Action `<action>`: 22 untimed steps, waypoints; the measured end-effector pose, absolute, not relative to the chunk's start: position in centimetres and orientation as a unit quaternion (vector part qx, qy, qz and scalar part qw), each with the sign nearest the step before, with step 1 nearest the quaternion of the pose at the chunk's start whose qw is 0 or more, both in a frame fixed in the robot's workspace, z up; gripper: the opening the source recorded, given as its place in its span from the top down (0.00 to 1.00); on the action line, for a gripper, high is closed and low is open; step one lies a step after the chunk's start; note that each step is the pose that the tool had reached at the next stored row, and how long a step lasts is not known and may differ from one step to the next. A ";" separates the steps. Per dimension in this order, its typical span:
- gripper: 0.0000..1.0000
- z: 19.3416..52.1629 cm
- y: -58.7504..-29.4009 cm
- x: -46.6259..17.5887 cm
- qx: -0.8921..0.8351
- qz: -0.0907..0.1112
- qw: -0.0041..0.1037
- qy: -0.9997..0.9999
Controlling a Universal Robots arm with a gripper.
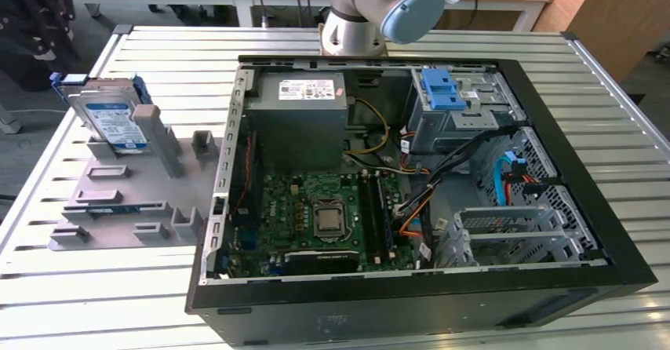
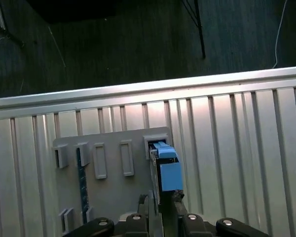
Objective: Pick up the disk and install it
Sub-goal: 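Pick up the disk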
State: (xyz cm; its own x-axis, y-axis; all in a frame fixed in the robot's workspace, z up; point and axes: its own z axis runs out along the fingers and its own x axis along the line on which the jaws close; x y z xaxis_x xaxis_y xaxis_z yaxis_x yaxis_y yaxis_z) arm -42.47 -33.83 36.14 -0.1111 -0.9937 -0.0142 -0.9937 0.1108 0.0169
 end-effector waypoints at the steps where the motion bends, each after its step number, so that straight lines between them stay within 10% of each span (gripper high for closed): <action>1: 0.65 36.1 -33.8 -42.5 0.672 -0.011 0.000 -0.740; 22: 0.45 34.6 -33.7 -42.9 0.705 -0.009 -0.002 -0.709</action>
